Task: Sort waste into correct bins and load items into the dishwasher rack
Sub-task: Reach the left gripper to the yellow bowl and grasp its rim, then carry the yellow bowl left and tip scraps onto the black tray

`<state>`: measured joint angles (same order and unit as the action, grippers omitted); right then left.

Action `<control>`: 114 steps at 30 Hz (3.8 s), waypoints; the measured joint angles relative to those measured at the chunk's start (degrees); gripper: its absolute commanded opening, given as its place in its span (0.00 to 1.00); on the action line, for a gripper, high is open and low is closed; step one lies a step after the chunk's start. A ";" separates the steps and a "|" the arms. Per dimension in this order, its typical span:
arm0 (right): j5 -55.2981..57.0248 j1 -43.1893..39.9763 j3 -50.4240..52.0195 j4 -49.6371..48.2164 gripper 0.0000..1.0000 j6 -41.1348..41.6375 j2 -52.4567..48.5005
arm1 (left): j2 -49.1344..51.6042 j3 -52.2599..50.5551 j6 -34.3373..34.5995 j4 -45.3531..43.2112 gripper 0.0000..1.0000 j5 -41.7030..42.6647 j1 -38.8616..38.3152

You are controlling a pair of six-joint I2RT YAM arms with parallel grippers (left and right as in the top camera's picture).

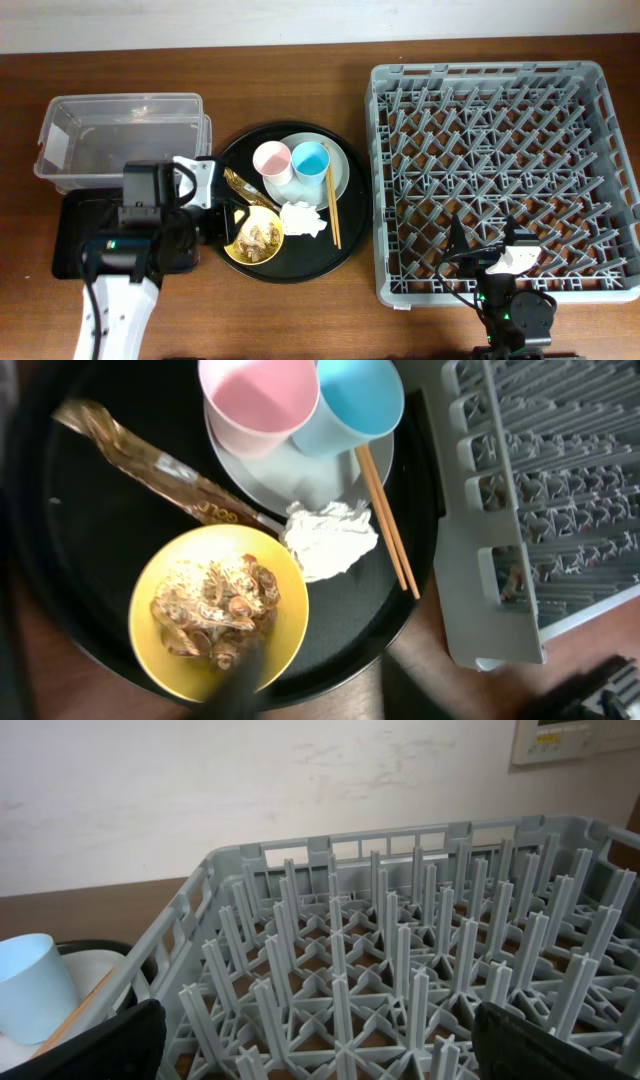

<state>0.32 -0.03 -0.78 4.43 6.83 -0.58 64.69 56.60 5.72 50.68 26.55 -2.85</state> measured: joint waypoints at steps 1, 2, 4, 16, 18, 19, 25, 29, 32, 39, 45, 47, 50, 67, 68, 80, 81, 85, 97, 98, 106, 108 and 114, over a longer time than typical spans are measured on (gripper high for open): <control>0.00 0.00 0.00 0.02 0.98 0.00 0.00 | 1.62 0.02 0.11 0.39 0.00 0.35 -0.74; 0.00 0.00 0.00 0.00 0.99 0.02 0.00 | 3.69 0.02 0.15 0.59 0.00 0.59 -2.32; 0.00 0.00 0.00 0.02 0.98 0.00 0.00 | 6.51 0.04 2.19 0.63 0.17 -2.69 -7.19; 0.00 0.00 0.00 0.02 0.98 0.02 0.00 | 23.04 0.09 13.49 -4.37 0.15 -33.59 -30.84; 0.00 0.00 0.00 0.02 0.98 0.02 0.00 | 25.05 0.09 13.75 -5.75 0.15 -34.95 -30.84; 0.00 0.00 0.00 0.02 0.98 0.00 0.00 | 25.94 0.09 13.81 -6.12 0.15 -35.17 -30.84; 0.00 0.00 0.00 0.00 0.98 0.00 0.00 | 27.61 0.09 13.81 -6.99 0.15 -35.60 -30.91; 0.00 0.00 0.00 0.02 0.98 0.02 0.00 | 27.69 0.09 14.19 -7.34 0.12 -35.63 -30.95; 0.00 0.00 0.00 0.02 0.98 0.00 0.00 | 28.33 0.09 15.13 -7.50 0.12 -35.63 -30.95; 0.00 0.00 0.00 0.02 0.98 0.00 0.00 | 32.39 0.11 15.37 -7.80 0.00 -36.24 -31.12; 0.00 0.00 0.00 0.00 0.99 0.02 0.00 | 32.30 3.89 15.13 -1.79 0.00 -36.44 -31.04; 0.00 0.00 0.00 0.00 0.98 0.00 0.00 | 31.63 7.98 13.86 2.49 0.00 -36.13 -30.05; 0.00 0.00 0.00 0.00 0.98 0.00 0.00 | 27.67 14.03 12.28 7.61 0.00 -36.22 -24.63; 0.00 0.00 0.00 0.00 0.99 0.00 0.00 | 23.71 2.86 -4.26 -4.50 0.00 15.23 30.47; 0.00 0.00 0.00 0.02 0.98 0.00 0.00 | 23.65 0.09 -5.07 -7.74 0.00 19.74 33.59; 0.00 0.00 0.00 0.00 0.98 0.02 0.00 | 23.58 -14.29 -6.84 -28.94 0.00 57.77 55.45; 0.00 0.00 0.00 0.00 0.98 0.00 0.00 | 23.58 -14.29 -6.86 -29.07 0.00 59.30 55.54; 0.00 0.00 0.00 0.02 0.98 0.00 0.00 | 23.58 -14.34 -6.84 -29.35 0.00 61.13 55.54; 0.00 0.00 0.00 0.02 0.98 -0.02 0.00 | 23.58 -14.51 -2.25 -31.80 0.00 62.01 58.82; 0.00 0.00 0.00 0.02 0.98 0.00 0.00 | 23.58 -14.51 -1.88 -31.87 0.00 62.01 58.82; 0.00 0.00 0.00 0.02 0.98 0.04 0.00 | 23.58 -14.51 -0.96 -32.92 0.00 61.88 58.10; 0.00 0.00 0.00 0.02 0.98 -0.02 0.00 | 23.58 -14.51 -0.96 -32.98 0.00 61.83 56.98; 0.00 0.00 0.00 0.00 0.98 0.00 0.00 | 23.54 -14.62 3.06 -35.82 0.00 62.18 54.18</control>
<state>0.32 -0.03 -0.78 4.43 6.83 -0.58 88.23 41.98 8.78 14.85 88.73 51.33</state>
